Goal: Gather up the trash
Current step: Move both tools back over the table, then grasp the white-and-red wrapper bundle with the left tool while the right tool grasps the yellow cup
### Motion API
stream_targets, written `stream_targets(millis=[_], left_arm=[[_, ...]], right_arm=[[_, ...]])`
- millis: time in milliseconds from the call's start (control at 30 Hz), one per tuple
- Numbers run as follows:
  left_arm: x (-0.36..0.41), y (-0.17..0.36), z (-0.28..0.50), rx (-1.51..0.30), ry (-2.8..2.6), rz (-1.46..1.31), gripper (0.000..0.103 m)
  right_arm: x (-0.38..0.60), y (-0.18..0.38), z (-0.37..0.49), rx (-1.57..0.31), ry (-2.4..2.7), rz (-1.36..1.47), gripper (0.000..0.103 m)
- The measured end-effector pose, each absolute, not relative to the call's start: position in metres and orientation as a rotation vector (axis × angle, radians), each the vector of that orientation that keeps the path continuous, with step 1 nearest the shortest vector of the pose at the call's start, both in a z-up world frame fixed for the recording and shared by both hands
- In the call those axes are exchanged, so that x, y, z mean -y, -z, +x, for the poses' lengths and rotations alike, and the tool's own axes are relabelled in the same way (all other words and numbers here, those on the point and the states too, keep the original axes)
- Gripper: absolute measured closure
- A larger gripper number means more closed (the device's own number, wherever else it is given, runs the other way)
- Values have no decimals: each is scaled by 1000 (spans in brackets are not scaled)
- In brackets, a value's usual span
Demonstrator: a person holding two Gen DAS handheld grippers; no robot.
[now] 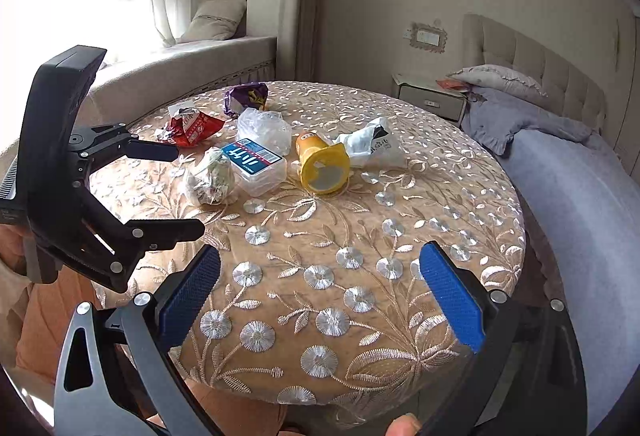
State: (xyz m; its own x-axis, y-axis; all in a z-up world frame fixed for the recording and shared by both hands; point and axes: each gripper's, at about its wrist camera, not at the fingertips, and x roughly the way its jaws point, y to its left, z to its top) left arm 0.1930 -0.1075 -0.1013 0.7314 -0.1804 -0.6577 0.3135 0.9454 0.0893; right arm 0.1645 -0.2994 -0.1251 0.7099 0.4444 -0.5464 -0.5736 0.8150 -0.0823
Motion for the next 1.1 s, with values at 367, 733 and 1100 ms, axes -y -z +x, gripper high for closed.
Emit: stream_targets(millis=[367,733,1100], left_arm=[[76,118,240,-802,242,143,5],[67,134,269,-890,284,123,24],[74,135,267,-887,320,163,50]], right_arm=[[252,143,248,-626,-606,-277,3],[223,153,307,-703,-612,-325,3],[204,163,320,-769,-658,-370,47]])
